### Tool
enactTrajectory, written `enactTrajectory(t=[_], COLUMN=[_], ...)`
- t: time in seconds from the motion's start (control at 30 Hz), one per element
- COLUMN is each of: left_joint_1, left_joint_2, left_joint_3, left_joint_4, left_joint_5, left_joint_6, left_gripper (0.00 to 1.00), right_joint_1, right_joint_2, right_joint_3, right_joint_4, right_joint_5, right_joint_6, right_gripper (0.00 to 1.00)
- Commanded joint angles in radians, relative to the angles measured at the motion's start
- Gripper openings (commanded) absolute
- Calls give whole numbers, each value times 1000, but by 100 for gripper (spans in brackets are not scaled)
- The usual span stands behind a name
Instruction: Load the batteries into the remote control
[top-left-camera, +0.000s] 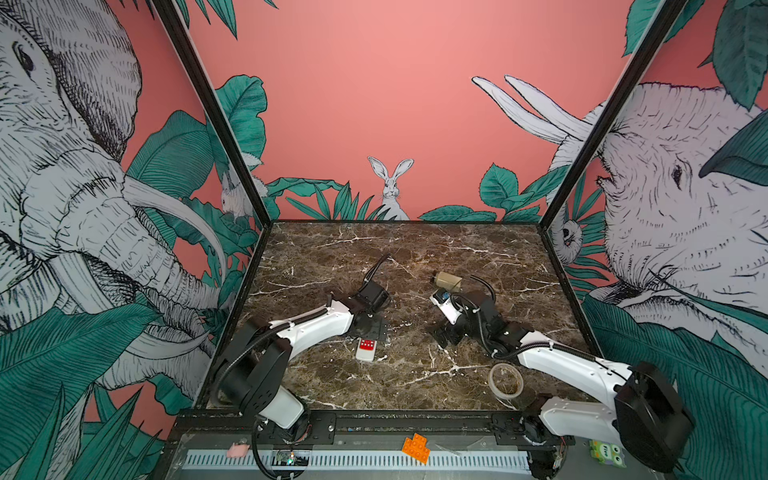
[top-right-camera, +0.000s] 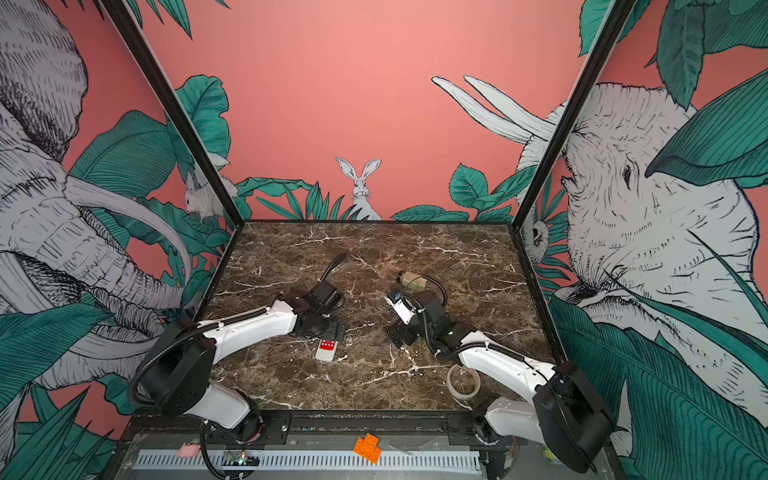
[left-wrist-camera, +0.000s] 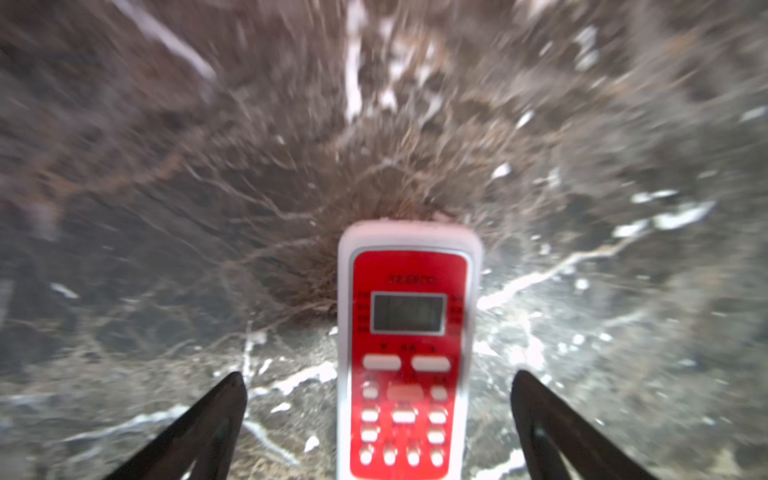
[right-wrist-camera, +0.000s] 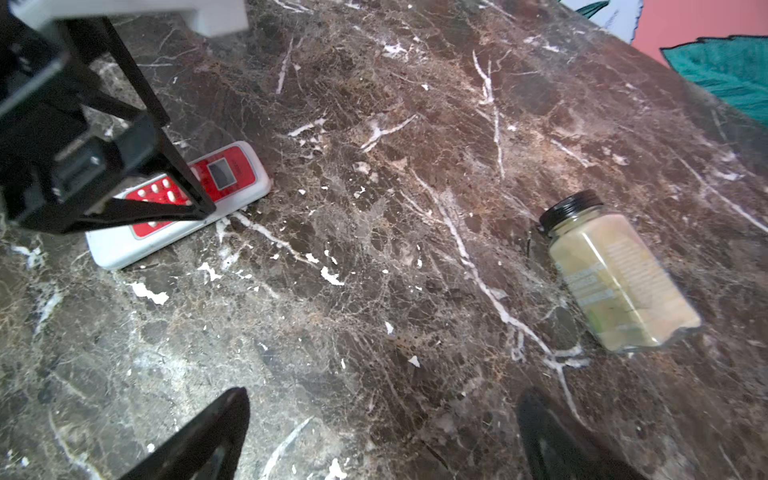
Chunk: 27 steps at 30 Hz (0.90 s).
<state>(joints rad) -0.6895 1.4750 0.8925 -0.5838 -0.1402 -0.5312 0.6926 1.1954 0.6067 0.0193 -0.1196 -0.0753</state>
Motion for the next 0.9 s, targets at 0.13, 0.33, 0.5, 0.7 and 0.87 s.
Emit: enactTrajectory(t=[0.13,0.33,0.5,0.7,0.87], left_joint_1=[132,233,289,304,304], left_joint_2=[-230,-438,-541,-521,-494], left_joint_3=[-24,-128,-231,-325,-447], left_joint_4=[-86,24,103,243,497], left_joint_5=[-128,-258,-456,-691,-655], left_joint_6=[122,226,249,320,461], left_gripper=[99,99,99,99,100], right_joint_1=[-12,-36,-67,-141,-167], right_joint_2=[-132,-362,-551,-607,-574], right_joint_3=[-33,-183,-275,-315,-365], right_joint_4=[-45,51,71,2,22], right_joint_5=[231,457,651,767,898], right_joint_6=[5,29,28,20,46], right_gripper=[99,99,99,99,99])
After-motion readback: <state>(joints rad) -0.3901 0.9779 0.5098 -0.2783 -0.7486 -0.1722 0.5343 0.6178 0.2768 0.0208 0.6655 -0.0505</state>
